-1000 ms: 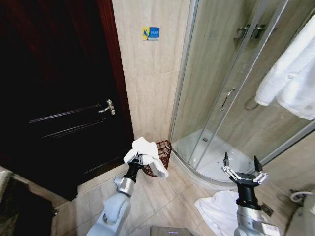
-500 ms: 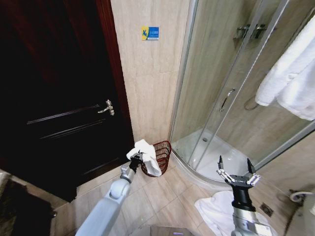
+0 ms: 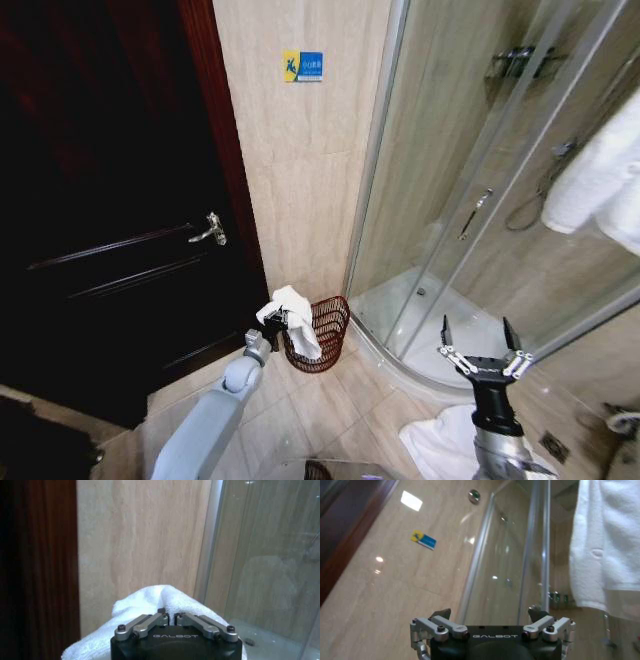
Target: Discard the used towel into the hamper.
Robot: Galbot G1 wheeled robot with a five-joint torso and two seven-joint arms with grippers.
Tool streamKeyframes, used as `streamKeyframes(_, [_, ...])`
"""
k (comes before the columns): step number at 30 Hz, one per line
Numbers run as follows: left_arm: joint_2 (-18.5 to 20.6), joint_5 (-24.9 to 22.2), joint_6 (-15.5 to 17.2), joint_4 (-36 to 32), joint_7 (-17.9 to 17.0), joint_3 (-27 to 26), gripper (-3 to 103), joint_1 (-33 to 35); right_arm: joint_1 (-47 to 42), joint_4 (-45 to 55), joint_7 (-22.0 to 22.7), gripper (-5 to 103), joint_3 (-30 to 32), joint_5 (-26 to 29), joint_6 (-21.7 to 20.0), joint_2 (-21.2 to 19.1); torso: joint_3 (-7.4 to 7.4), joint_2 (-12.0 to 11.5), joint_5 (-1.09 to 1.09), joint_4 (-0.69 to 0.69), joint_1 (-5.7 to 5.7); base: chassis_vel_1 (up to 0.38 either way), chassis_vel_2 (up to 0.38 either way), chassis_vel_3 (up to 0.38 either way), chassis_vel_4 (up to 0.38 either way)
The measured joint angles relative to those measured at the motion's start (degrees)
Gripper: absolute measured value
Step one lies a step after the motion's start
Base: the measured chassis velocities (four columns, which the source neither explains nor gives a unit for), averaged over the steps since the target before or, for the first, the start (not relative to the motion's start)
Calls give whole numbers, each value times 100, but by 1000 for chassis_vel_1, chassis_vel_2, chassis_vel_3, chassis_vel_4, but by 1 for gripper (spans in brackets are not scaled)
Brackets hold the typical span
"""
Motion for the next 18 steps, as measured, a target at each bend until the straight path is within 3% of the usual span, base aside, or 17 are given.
streamKeyframes(6, [-207, -114, -86, 531, -5, 318, 4, -495, 60, 320, -120, 100, 53, -101, -199, 0, -3, 2, -1, -1, -9, 16, -12, -17, 17])
streamKeyframes(18, [-400, -179, -381, 2528, -86, 1358, 4, -1886, 314, 1101, -275, 100, 13, 13, -840, 0, -1, 2, 0, -1, -5, 0, 0, 0, 0])
